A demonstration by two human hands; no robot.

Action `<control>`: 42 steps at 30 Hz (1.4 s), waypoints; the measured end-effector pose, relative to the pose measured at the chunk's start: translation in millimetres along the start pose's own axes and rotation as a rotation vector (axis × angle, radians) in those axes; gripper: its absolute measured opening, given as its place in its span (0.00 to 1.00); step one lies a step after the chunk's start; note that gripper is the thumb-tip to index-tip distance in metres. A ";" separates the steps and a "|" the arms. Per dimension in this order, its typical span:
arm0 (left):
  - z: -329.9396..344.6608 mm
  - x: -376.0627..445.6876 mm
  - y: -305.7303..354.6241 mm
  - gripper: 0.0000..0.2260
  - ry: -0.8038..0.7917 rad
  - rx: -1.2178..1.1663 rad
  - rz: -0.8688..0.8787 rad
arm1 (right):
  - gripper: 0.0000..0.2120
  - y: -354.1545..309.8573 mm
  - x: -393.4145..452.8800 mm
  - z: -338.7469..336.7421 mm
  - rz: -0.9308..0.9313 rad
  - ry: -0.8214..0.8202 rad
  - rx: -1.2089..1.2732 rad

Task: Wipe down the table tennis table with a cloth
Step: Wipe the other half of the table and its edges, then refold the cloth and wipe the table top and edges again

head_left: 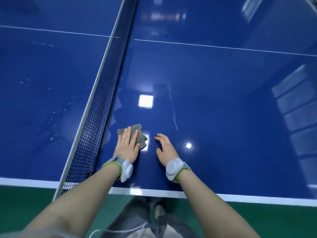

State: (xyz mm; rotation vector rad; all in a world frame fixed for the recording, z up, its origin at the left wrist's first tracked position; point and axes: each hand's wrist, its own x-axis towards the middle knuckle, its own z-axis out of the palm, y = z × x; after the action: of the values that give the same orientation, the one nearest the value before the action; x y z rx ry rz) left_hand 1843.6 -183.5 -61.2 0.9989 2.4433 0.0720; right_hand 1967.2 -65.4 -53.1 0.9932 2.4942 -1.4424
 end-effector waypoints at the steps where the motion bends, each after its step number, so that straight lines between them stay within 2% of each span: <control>1: 4.0 -6.1 3.0 0.25 0.010 -0.015 -0.046 | 0.22 2.6 -5.6 0.1 -0.011 -0.008 -0.008; 5: 17.8 -23.5 19.7 0.25 0.028 -0.006 -0.105 | 0.22 16.9 -26.3 1.3 -0.053 -0.015 -0.009; 10: 35.1 -48.2 45.6 0.25 -0.007 0.066 0.063 | 0.22 27.3 -44.2 6.9 -0.094 -0.050 -0.004; 13: 48.7 -62.9 54.1 0.25 0.006 0.038 0.104 | 0.20 30.1 -57.0 4.4 -0.111 -0.069 0.010; 19: 60.5 -88.4 55.8 0.20 0.191 -0.175 0.074 | 0.15 37.0 -80.2 8.0 -0.070 -0.073 0.078; 25: 41.6 -103.6 64.1 0.15 0.187 -0.422 -0.077 | 0.12 18.5 -81.7 2.2 0.057 -0.141 0.120; 29: 13.1 -121.1 74.3 0.13 0.349 -0.616 -0.171 | 0.14 -12.4 -83.0 -7.8 0.132 -0.071 0.361; 31: -6.7 -133.5 80.2 0.13 0.421 -0.718 -0.170 | 0.20 -30.6 -84.2 -9.9 0.148 -0.123 0.515; 34: -36.6 -152.9 85.1 0.14 0.509 -0.817 -0.098 | 0.30 -60.8 -89.6 -13.7 0.118 -0.167 0.646; 35: -44.1 -159.0 85.6 0.14 0.551 -0.837 -0.075 | 0.29 -70.5 -92.6 -15.6 0.102 -0.156 0.706; 38: -72.3 -178.4 87.2 0.14 0.666 -0.919 -0.024 | 0.16 -98.7 -98.6 -20.3 0.007 -0.097 0.845; 42: -99.8 -214.0 71.8 0.11 0.755 -1.210 -0.032 | 0.20 -137.2 -116.4 -5.7 -0.125 -0.108 0.846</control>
State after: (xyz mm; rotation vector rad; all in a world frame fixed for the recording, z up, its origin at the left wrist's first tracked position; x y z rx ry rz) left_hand 1973.7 -261.1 133.6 0.3513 2.2551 1.9153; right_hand 1980.5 -164.4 96.6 0.7956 1.8709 -2.5923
